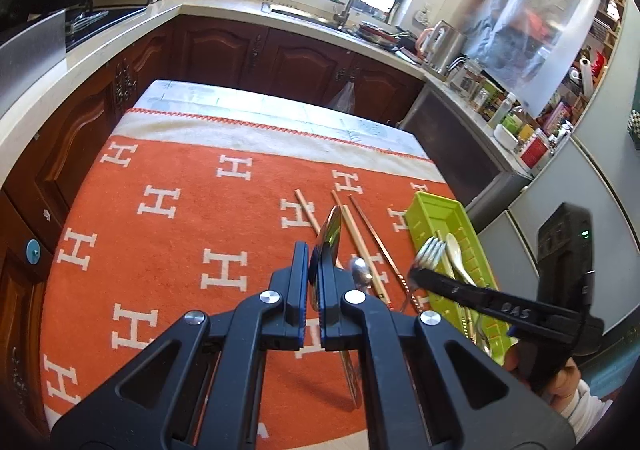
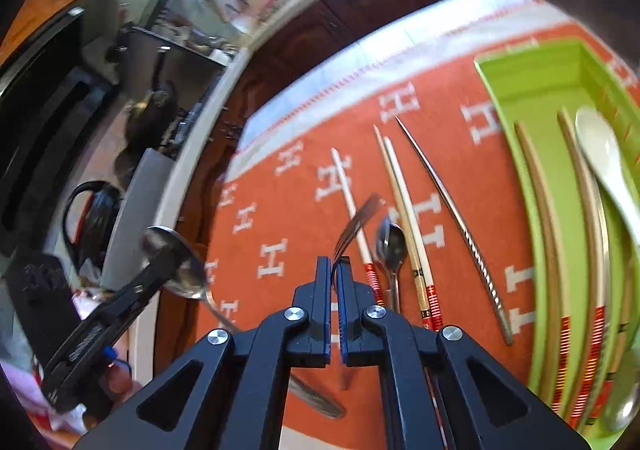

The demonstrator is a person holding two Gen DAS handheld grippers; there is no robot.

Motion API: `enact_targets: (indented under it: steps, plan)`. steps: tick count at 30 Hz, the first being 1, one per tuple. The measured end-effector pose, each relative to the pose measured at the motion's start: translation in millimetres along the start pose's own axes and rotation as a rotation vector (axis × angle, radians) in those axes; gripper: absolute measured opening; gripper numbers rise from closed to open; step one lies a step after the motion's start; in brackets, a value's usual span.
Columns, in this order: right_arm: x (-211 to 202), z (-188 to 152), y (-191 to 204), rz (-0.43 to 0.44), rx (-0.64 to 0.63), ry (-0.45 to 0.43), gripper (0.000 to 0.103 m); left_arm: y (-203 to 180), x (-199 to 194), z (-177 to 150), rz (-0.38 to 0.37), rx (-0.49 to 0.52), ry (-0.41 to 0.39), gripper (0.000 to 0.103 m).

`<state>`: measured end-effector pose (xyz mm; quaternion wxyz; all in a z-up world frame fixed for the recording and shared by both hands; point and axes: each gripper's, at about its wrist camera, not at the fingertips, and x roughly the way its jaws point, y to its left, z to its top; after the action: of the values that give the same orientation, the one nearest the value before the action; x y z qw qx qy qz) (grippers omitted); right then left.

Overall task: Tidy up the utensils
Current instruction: 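Lift the steel spoon and fork and carry them toward the tray, then lower the spoon and fork into the tray and open both tools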

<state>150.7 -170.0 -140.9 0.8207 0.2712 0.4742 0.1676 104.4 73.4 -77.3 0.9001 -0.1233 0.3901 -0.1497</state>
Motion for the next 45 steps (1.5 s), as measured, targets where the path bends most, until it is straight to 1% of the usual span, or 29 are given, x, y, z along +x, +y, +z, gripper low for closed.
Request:
enact_targets:
  steps: [2,7,10,12,14,16,18,20,21,22,25,28,32,35,37,42,45]
  plan:
    - [-22.7,2.3,6.9,0.019,-0.04,-0.028,0.002,-8.5,-7.4,0.7,-0.012,0.012,-0.01,0.001]
    - [-83.8,6.4,12.3,0.069,-0.087,-0.088,0.002,-35.8,-23.5,5.1,-0.044,0.045,-0.027,0.001]
    - [-126.2,7.3,13.5,0.072,-0.104,-0.126,0.002,-55.4,-31.7,9.9,-0.068,0.074,-0.032,0.002]
    - [-152.3,7.8,9.2,0.05,-0.11,-0.145,0.002,-72.6,-36.3,13.7,-0.087,0.099,-0.039,0.002]
    - [-177.6,7.4,6.9,0.008,-0.121,-0.168,0.002,-95.0,-38.9,17.5,-0.119,0.135,-0.045,0.002]
    - [-203.4,5.2,2.1,-0.065,-0.135,-0.191,0.002,-116.6,-38.5,21.4,-0.147,0.166,-0.043,0.002]
    - [-221.7,3.7,-4.1,-0.113,-0.136,-0.201,0.002,-144.0,-32.0,22.3,-0.188,0.205,-0.026,0.002]
    - [-240.5,-0.7,-14.3,-0.17,-0.132,-0.212,0.002,-166.6,-22.6,21.4,-0.214,0.235,-0.007,0.002]
    - [-245.2,-1.9,-19.3,-0.186,-0.128,-0.211,0.002,-177.6,-16.3,20.6,-0.224,0.252,0.004,0.002]
    - [-250.3,-4.3,-25.7,-0.223,-0.123,-0.199,0.002,-185.9,-10.6,19.3,-0.228,0.263,0.014,0.002]
    - [-253.8,-12.4,-44.4,-0.288,-0.124,-0.164,0.002,-211.9,15.1,12.5,-0.241,0.293,0.059,0.002]
    - [-244.8,-17.7,-57.1,-0.35,-0.147,-0.113,0.002,-231.5,46.9,3.6,-0.242,0.306,0.108,0.002]
    - [-224.4,-19.7,-71.3,-0.428,-0.19,-0.044,0.002,-241.7,88.7,-8.9,-0.234,0.314,0.171,0.002]
    - [-207.0,-18.2,-83.0,-0.429,-0.182,-0.001,0.002,-246.3,119.3,-16.8,-0.223,0.308,0.214,0.002]
    - [-198.7,-16.6,-87.6,-0.433,-0.175,0.015,0.002,-245.4,135.3,-18.4,-0.216,0.299,0.227,0.002]
    - [-172.1,-9.4,-108.9,-0.455,-0.157,0.044,0.002,-244.1,169.4,-21.4,-0.184,0.287,0.259,0.002]
    - [-150.6,3.2,-126.1,-0.455,-0.13,0.061,0.004,-243.7,187.5,-22.5,-0.164,0.282,0.283,0.002]
